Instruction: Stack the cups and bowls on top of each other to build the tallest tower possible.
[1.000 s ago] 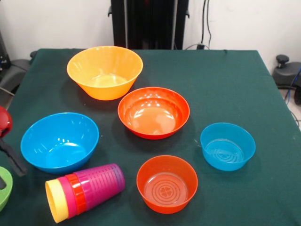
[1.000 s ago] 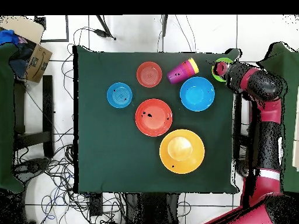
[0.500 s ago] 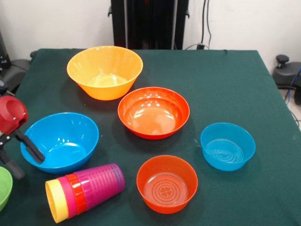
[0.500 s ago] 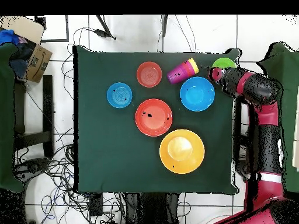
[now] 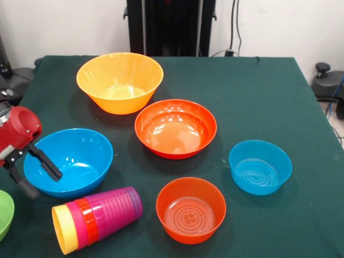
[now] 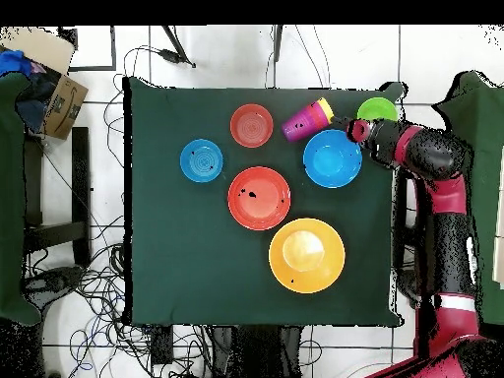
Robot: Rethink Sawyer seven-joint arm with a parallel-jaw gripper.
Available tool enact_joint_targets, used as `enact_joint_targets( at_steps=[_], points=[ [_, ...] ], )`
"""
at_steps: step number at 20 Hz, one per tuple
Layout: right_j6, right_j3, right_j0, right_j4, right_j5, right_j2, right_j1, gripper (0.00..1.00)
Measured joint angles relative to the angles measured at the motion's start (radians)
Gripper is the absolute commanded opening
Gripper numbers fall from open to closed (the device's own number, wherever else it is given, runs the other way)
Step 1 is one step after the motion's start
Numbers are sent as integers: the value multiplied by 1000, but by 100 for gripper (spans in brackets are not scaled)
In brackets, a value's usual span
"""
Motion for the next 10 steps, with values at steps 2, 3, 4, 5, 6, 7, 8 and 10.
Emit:
enact_joint_targets(
  at_steps=[2, 3, 4, 5, 6, 7, 8, 10],
  points=[
    [-12, 0, 0, 1, 0, 1, 6, 100],
    [-18, 0, 0, 2, 0, 2, 9, 100],
    [-24, 0, 0, 3, 0, 3, 12, 100],
    [-41, 0, 0, 6, 0, 5, 20, 100],
    [-52, 0, 0, 8, 0, 6, 25, 100],
    [-78, 0, 0, 12, 0, 9, 36, 100],
    [-90, 0, 0, 14, 0, 10, 41, 100],
    [-107, 0, 0, 15, 0, 10, 49, 100]
  ],
)
